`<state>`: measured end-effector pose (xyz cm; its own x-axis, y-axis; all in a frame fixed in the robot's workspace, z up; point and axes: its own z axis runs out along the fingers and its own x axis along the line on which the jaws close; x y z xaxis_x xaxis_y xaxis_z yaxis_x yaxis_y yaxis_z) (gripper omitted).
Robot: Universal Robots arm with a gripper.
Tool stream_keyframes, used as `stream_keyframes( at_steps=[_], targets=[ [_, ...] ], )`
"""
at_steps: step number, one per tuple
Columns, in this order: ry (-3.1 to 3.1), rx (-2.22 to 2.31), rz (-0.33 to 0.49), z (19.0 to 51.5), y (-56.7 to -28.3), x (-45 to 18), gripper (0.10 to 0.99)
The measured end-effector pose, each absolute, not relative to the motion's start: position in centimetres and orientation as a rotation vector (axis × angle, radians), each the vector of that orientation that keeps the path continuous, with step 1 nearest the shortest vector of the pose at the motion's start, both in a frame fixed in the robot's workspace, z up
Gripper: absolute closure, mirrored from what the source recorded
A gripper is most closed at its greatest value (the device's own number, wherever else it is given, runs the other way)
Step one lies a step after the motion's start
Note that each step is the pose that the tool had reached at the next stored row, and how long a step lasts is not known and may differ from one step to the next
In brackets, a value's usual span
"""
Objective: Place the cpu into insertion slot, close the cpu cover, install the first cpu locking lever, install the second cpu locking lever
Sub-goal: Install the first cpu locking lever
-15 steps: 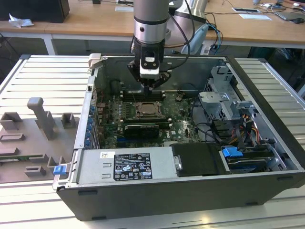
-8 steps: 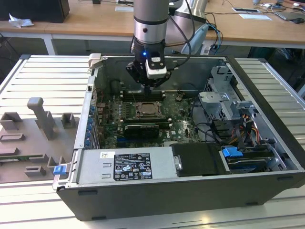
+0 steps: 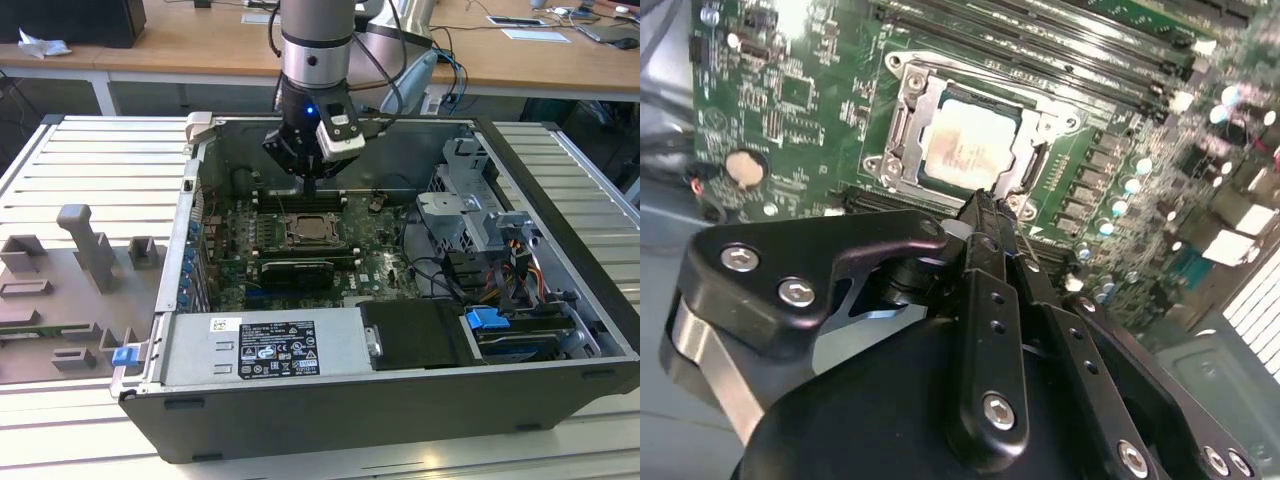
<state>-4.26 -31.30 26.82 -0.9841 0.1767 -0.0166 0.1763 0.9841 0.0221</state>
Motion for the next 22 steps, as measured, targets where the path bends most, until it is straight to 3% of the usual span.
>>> stream_keyframes(
  at_steps=[12, 22],
  targets=[
    [3.118, -0.233, 0.037, 26.8, -31.3, -4.3, 0.98],
    [3.105, -0.328, 0.037, 26.8, -31.3, -5.8, 0.98]
  ],
)
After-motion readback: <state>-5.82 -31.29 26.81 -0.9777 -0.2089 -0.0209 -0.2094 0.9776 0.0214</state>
